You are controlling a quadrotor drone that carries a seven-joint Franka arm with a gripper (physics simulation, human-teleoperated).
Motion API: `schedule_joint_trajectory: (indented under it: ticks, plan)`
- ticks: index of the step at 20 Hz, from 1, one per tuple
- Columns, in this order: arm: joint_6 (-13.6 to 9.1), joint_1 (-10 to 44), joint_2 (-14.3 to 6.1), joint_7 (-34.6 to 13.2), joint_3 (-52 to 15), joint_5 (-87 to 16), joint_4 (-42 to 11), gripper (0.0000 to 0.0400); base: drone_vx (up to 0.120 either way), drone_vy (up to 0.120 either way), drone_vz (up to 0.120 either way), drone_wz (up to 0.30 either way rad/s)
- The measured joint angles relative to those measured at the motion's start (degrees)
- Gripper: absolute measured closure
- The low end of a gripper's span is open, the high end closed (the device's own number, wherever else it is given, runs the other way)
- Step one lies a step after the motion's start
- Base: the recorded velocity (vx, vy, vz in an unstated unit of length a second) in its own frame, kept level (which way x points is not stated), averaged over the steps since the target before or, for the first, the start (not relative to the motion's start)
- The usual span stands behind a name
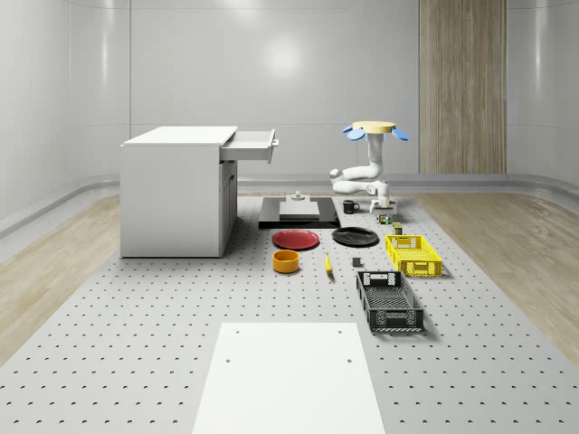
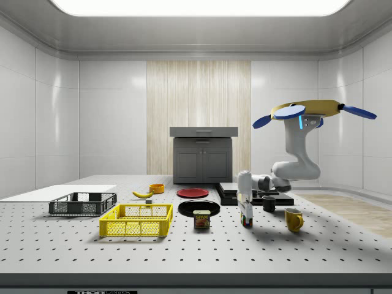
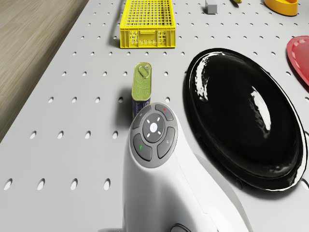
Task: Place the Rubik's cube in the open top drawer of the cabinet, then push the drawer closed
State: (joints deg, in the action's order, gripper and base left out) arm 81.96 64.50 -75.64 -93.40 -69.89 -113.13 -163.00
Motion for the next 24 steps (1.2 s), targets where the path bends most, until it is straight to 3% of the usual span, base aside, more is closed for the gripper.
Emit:
schedule_joint_trajectory:
  ticks: [7, 18, 24]
  plan:
    - [1.03, 0.57, -0.92, -0.3, 0.03, 0.19, 0.34, 0.0057, 0.0, 0.0, 0.0, 0.0]
    - [-0.11, 1.37, -1.71, -1.48, -5.74, 5.99, -0.65, 0.0074, 0.0, 0.0, 0.0, 0.0]
    - [-1.0, 2.13, -2.28, -2.38, -10.67, 10.89, -1.13, 0.0075, 0.053, -0.073, 0.12, 0.0]
